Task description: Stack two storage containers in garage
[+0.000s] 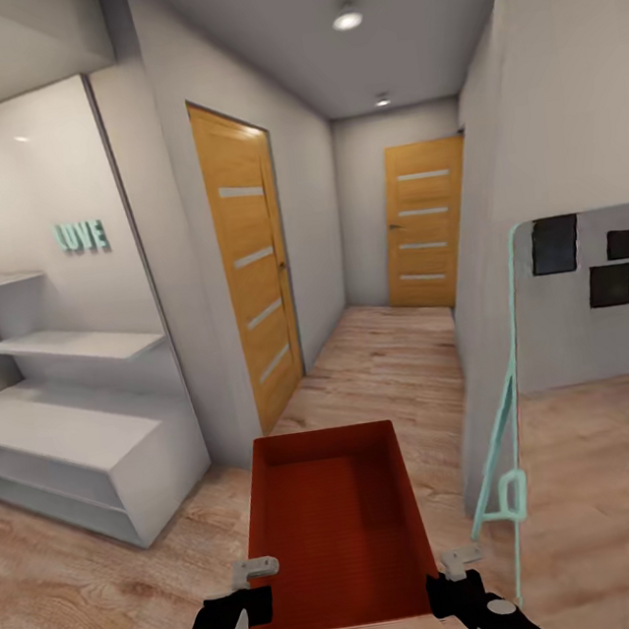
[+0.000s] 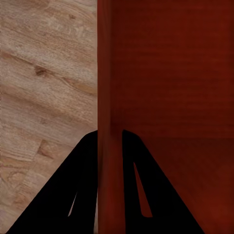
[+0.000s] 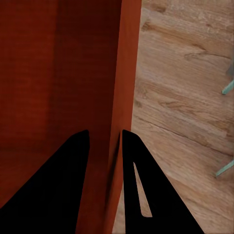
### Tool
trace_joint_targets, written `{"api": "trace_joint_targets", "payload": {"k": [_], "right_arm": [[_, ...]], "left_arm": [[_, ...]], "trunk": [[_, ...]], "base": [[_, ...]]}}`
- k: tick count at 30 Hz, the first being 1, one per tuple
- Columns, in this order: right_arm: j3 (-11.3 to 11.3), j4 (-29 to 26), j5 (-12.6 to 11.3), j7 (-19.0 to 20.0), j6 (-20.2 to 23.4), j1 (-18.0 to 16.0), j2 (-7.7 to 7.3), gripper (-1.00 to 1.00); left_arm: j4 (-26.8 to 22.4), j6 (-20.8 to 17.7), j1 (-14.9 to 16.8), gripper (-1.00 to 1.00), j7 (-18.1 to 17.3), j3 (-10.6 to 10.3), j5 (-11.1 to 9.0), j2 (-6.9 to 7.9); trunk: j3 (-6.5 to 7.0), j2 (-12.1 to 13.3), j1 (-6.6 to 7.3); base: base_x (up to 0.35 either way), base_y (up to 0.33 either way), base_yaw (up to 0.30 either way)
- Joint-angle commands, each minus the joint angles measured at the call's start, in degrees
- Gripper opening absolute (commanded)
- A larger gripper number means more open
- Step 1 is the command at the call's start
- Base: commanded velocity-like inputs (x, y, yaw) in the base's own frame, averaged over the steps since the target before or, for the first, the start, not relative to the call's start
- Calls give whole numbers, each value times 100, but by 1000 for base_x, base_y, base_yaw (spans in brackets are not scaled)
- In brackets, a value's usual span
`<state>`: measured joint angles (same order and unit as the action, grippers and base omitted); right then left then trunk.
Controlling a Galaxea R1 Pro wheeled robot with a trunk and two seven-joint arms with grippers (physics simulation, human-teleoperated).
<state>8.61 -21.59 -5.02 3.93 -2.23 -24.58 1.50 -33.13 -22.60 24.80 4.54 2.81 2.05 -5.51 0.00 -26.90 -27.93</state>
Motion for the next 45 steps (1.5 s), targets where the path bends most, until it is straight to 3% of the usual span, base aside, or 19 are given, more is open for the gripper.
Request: {"api": "trace_joint_targets", "payload": {"k": [1,19,34,45], "right_arm": [[185,6,89,7,-23,6,0,-100],[185,6,80,64,-23,6,0,-100],[185,6,80,64,-23,6,-1,-100],[185,6,80,64,-23,6,0,-100]], "left_arm": [[-18,-43,7,-100,38,123,94,-11],[-18,-43,7,-100,38,122,94,-11],[-18,-43,7,-100,38,122,94,-9],[-18,-43,7,-100,38,123,94,-3]], "trunk": [[-1,-3,-5],[-1,-3,-5],[-1,-3,-5],[-1,-3,-5]], "base": [[299,140,0],[299,141,-3],[299,152,-244],[299,158,-22]]}}
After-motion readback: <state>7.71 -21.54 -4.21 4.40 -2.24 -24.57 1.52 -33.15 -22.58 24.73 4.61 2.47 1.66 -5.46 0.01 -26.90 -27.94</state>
